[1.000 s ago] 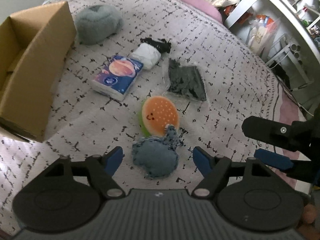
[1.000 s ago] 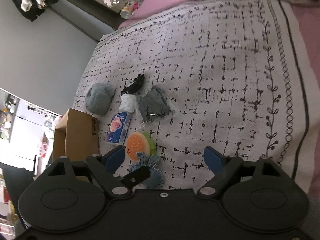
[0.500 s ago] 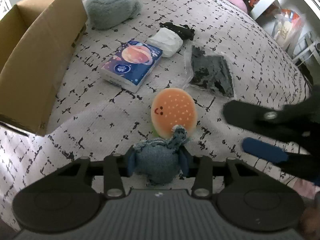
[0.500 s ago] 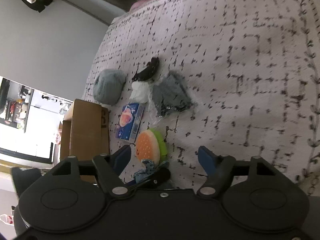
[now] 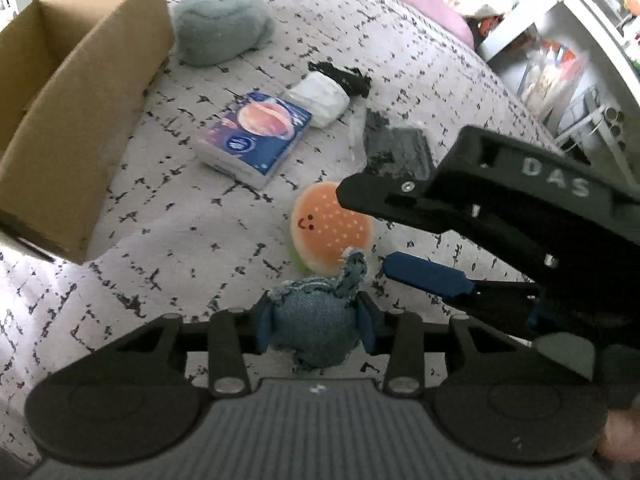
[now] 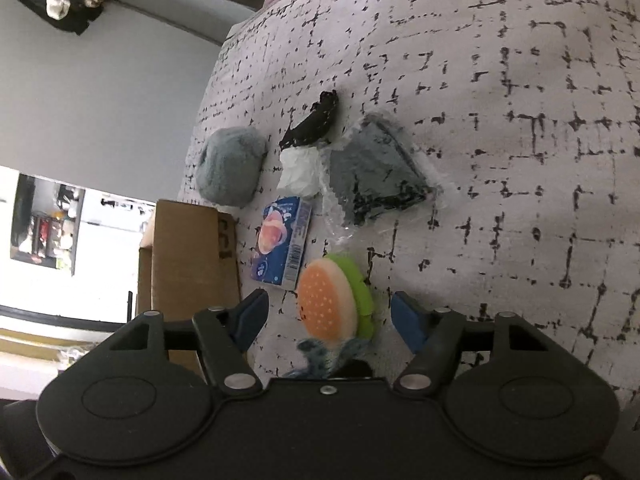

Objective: Organize soft objects
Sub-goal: 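Close the right tool on the orange burger plush, then carry the blue plush and burger plush into the box and open both tools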

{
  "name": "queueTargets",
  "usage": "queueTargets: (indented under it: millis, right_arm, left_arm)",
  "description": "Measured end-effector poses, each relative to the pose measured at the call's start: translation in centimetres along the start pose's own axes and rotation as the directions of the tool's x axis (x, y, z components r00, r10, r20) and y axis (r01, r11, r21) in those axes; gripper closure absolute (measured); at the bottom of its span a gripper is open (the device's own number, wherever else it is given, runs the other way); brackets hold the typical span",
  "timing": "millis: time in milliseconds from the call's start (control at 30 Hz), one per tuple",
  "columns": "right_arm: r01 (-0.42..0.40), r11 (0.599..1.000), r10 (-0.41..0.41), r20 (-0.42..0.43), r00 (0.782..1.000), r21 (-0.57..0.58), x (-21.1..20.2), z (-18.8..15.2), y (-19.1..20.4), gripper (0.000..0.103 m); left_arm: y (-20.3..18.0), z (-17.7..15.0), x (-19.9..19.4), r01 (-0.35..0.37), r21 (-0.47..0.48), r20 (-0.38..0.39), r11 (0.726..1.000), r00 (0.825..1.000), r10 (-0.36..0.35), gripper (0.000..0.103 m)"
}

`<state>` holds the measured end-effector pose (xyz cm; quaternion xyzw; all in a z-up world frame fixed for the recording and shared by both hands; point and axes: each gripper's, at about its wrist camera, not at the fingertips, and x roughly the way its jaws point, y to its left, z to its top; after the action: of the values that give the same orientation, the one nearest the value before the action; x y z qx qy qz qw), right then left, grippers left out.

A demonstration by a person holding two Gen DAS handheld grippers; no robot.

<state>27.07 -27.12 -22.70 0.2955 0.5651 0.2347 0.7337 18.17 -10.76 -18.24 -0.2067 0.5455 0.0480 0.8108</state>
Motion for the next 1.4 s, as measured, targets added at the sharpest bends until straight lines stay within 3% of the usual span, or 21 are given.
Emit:
queueTargets:
  millis: [500,600,767,1200,1400]
  right_arm:
    - [0.174,0.976,-0.172,0.021,0.985,-0.131,2.5,-1.0,2.7,0.044]
    - [0.197,0.966,-0.195,0.025,0.98,-0.165,3.1,-1.4,3.3,0.068]
    - [0.22,0.959,-0.213,0.056,0.975,-0.176,2.7,-2.0,3.9,0.079]
    - [0.261,0.953,-0.225,0.22,0.949,-0.153,-2.5,-3.4,6.2,0.081]
    - [0.244,0.955,-0.185,0.302,0.935,-0.171,-5.1,-3.9,7.9,0.081]
  left_arm:
    - [5.2,-0.4,-1.6,0.003,-0.084,0.065,0.996,0.998,0.003,0.062]
    - [5.9,-0.4,-1.6,-0.01,-0.088,0.076,0.996,0.997,0.016,0.062]
    - [7.0,-0.1,-2.2,0.001,-0.085,0.105,0.996,0.994,0.008,0.062]
    - [7.3,0.7,-6.1,0.06,-0.022,0.154,0.998,0.986,-0.056,0.062]
    - [7.1,1.4,-8.9,0.09,0.019,0.194,0.996,0.977,-0.092,0.062]
